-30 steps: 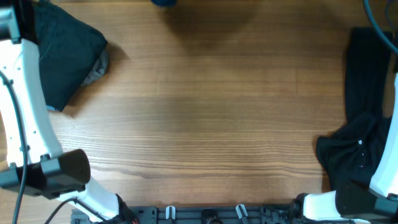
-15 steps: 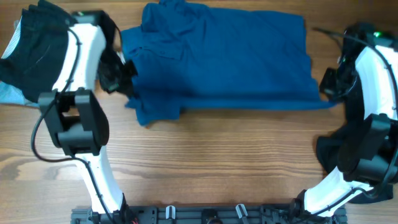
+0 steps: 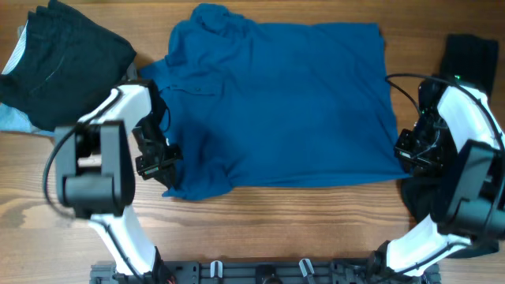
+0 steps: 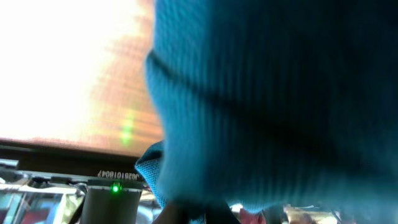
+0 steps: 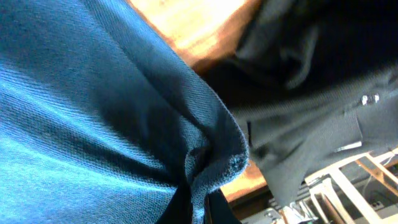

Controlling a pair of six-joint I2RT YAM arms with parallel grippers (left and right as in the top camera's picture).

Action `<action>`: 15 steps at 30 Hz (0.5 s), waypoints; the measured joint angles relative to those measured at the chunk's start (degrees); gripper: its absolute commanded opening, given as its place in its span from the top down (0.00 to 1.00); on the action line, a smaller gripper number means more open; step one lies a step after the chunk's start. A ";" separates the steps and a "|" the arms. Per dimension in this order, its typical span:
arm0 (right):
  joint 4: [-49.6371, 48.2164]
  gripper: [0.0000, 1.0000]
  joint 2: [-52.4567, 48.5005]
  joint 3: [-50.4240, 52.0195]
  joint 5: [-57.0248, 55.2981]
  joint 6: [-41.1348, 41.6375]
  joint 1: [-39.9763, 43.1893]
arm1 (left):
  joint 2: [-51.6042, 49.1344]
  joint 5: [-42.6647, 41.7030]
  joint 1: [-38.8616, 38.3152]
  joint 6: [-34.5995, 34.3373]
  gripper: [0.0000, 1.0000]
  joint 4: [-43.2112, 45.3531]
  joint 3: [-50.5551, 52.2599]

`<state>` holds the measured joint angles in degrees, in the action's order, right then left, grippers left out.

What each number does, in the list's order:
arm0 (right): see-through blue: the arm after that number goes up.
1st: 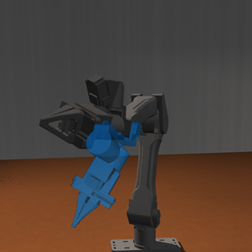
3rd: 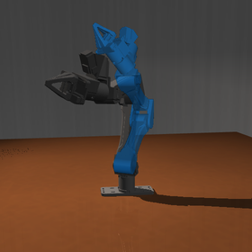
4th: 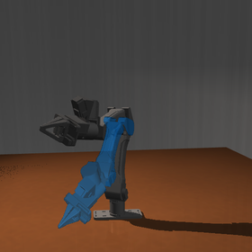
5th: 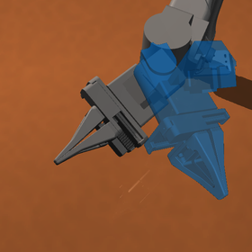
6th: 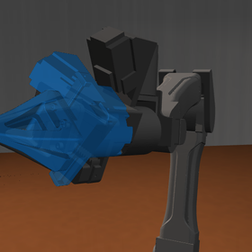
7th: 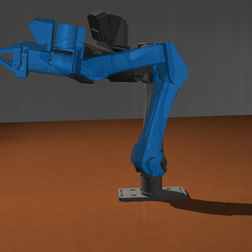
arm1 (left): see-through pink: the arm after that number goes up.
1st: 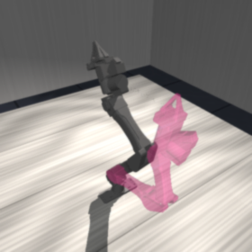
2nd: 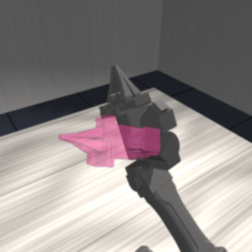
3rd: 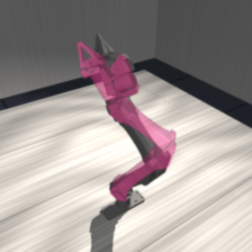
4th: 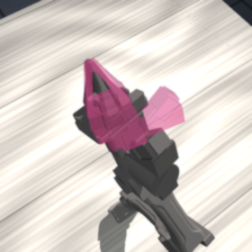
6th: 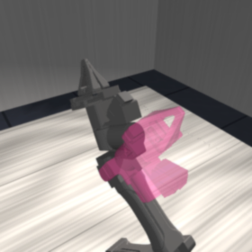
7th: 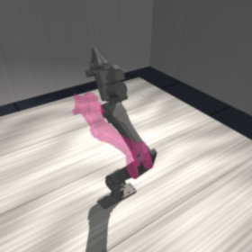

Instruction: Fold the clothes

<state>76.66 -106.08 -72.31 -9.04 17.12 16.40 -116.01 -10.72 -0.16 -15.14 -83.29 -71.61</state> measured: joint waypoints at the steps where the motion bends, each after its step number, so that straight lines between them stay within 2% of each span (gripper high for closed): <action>1: 0.28 0.96 1.60 0.59 0.00 0.24 0.22 | 3.37 0.04 0.00 -0.46 0.96 -0.15 0.17; 8: -2.58 0.96 11.98 0.72 0.44 1.31 1.33 | 23.71 0.00 0.63 -3.45 0.96 1.25 0.22; 11: -9.75 0.96 13.09 0.72 3.85 1.22 1.33 | 27.74 -0.02 2.49 -5.51 0.96 8.85 0.26; 15: -21.00 0.95 13.09 0.87 11.82 -0.33 1.31 | 27.34 -0.24 3.74 -9.51 0.96 23.87 0.44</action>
<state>55.66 -92.99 -71.44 2.79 16.80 17.72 -88.66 -10.96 3.57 -24.64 -59.42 -71.18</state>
